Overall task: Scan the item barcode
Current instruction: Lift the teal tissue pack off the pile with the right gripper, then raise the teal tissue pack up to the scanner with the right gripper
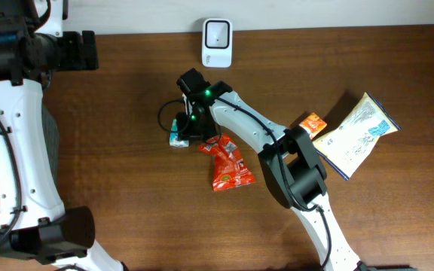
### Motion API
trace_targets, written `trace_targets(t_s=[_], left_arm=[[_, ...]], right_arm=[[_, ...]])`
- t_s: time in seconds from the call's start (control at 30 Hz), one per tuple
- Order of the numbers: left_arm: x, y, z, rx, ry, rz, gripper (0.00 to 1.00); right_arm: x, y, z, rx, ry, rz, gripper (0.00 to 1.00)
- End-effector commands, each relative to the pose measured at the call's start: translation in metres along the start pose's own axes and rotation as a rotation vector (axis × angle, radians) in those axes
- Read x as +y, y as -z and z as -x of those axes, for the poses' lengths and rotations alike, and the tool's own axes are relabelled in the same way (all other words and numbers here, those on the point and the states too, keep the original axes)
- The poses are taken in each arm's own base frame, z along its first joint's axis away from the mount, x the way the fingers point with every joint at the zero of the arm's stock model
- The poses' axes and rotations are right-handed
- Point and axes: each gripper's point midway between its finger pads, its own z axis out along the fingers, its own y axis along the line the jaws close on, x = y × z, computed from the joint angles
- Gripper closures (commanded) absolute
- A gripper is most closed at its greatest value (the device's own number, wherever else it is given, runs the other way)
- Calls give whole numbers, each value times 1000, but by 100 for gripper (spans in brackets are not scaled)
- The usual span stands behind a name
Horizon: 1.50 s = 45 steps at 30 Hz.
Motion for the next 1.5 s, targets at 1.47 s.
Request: trace_targets(t_s=[1.47], left_arm=[[2,-1,-1,5,-7,-3,1]], right_arm=[[-10,382,1,-294,221,1054,96]])
